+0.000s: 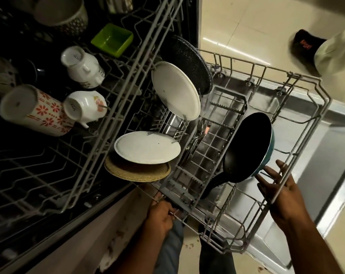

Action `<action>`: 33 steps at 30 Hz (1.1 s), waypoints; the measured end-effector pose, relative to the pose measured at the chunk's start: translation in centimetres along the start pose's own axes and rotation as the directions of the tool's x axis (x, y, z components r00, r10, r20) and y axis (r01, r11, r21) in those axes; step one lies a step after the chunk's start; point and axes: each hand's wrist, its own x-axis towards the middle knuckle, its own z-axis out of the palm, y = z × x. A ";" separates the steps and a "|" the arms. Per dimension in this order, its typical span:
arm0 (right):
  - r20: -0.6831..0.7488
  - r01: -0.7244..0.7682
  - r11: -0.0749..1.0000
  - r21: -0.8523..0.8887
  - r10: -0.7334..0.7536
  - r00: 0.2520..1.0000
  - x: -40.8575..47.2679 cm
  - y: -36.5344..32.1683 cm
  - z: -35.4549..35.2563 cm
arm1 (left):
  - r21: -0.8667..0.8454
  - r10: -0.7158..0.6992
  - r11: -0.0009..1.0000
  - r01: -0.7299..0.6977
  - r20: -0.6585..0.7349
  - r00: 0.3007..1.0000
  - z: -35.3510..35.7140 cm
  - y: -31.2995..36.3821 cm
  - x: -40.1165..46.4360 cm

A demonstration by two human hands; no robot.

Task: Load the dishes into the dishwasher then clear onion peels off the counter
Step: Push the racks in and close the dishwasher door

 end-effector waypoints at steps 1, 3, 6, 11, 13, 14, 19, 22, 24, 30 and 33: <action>0.012 -0.007 1.000 0.028 0.007 1.000 -0.4 0.1 0.1 | -0.007 0.015 1.000 -0.015 0.006 1.000 -0.2 0.0 0.0; 0.032 -0.008 0.999 0.054 0.006 0.999 -1.1 0.2 0.4 | -0.019 0.032 0.999 -0.031 0.043 0.999 -0.9 0.0 0.0; 0.029 0.012 0.999 0.033 -0.013 0.999 -2.2 1.0 0.9 | -0.031 0.042 0.999 -0.039 0.073 0.996 -2.5 0.5 0.0; 0.061 0.099 0.995 0.003 -0.099 0.993 -3.6 1.2 1.8 | 0.007 0.060 0.998 -0.061 0.114 0.992 -3.5 1.2 -0.7; 0.066 0.144 0.990 0.004 -0.144 0.987 -3.7 0.4 2.1 | 0.003 0.075 0.997 -0.076 0.127 0.989 -3.4 1.4 -0.6; 0.074 0.168 0.986 0.005 -0.168 0.983 -3.7 -0.1 2.5 | -0.020 0.083 0.997 -0.081 0.146 0.986 -3.2 1.5 -0.6; 0.105 0.206 0.978 0.017 -0.207 0.973 -1.6 -2.5 6.2 | -0.115 0.138 0.986 -0.123 0.125 0.983 -2.0 3.5 0.0; 0.126 0.188 0.979 0.073 -0.196 0.973 -0.7 -2.7 8.5 | -0.070 0.178 0.983 -0.171 0.100 0.979 -2.2 5.5 -0.1; 0.114 0.152 0.981 0.120 -0.166 0.980 -0.7 -2.2 9.6 | -0.036 0.235 0.972 -0.233 0.068 0.970 -2.7 6.0 0.2; 0.111 0.094 0.982 0.165 -0.113 0.987 -1.0 0.8 13.3 | -0.136 0.216 0.964 -0.227 -0.089 0.972 -4.4 4.6 -0.8; 0.203 0.122 0.991 0.047 -0.129 0.971 -0.2 1.5 15.4 | -0.170 0.150 0.971 -0.169 -0.118 0.982 -3.9 3.7 -2.5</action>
